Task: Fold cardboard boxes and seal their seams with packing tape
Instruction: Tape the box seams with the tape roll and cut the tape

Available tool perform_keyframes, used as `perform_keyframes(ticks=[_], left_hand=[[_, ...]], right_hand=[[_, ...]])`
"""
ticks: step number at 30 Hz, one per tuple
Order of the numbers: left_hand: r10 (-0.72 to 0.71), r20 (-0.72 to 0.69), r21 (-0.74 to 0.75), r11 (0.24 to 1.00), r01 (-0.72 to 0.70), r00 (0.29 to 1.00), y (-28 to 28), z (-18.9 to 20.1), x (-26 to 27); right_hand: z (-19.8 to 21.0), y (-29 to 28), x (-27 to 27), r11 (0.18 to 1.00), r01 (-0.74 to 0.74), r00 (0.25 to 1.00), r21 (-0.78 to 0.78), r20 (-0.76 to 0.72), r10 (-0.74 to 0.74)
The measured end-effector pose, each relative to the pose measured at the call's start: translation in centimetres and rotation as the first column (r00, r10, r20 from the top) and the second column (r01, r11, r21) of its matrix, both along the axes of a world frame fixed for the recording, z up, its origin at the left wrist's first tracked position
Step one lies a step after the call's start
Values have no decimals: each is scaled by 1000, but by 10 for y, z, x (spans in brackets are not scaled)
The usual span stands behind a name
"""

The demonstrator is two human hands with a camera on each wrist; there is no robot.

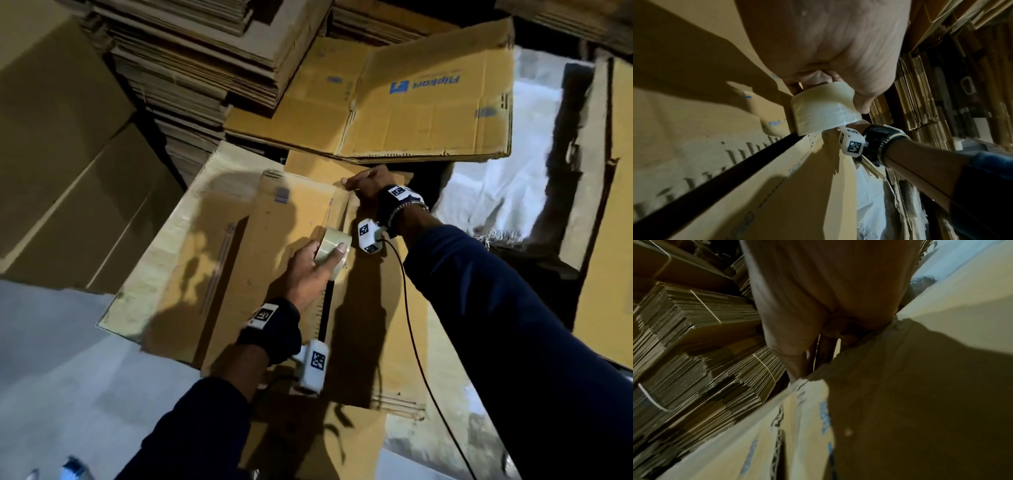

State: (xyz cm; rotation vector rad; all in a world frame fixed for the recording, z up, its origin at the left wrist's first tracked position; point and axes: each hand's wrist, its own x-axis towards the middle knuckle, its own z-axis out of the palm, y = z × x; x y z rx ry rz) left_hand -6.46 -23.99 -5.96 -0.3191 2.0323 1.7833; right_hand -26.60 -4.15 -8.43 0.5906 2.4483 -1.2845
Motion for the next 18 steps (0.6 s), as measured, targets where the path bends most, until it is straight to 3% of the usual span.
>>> perform_keyframes(ticks=[9,13,18], left_hand=[[77,34,118,990,-81,996,10,16,-5],[11,15,90,996,-13,1000,10,15,-6],[-85,28,155,985,80,996,7,15,7]], right_hand=[[-2,5,-3,998,-66,998,23,25,65],[-4,5,-6,997,-64,998,40,18,63],[2,4,-15,979,-156,974,127,186,131]])
